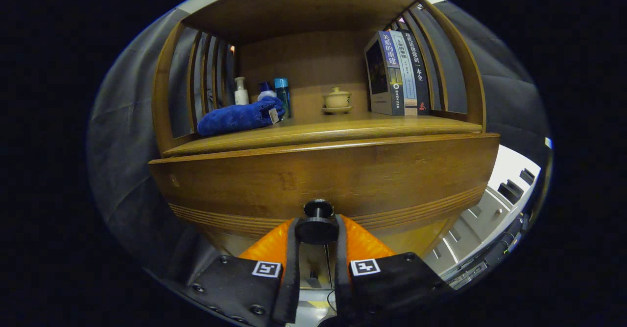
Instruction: Pull open the drawer, take out the items inside it, and place them on the countertop above the cabinet.
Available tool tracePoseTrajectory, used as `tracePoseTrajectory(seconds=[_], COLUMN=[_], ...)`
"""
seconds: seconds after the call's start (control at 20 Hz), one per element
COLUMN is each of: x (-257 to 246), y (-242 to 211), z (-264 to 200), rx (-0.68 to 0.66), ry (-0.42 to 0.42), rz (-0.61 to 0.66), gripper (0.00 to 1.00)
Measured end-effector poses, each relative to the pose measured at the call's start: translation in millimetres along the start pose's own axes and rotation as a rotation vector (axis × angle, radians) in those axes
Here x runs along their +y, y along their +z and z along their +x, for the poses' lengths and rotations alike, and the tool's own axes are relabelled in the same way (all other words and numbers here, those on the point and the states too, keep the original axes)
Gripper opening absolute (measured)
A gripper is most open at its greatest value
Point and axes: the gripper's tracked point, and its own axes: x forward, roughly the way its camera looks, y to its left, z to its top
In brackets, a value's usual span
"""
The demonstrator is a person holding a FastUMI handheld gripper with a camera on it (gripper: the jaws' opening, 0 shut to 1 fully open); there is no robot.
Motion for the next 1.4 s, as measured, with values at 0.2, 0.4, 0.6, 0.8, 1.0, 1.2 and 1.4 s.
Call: tracePoseTrajectory(seconds=[0.2,0.4,0.6,0.8,1.0,1.2,1.4], x=[2,1,2,3,3,4,6], y=[-6,-9,-14,-19,-23,-32,-40], z=[-20,-33,-50,-66,-83,-98,-114], rx=[0.003,0.005,0.003,0.006,0.007,0.016,0.027], ry=[-0.004,-0.019,-0.015,-0.018,-0.019,-0.023,-0.027], rz=[-0.01,-0.009,-0.008,-0.026,-0.024,-0.042,-0.039], gripper=[0.38,0.38,0.38,0.38,0.38,0.38,0.38])
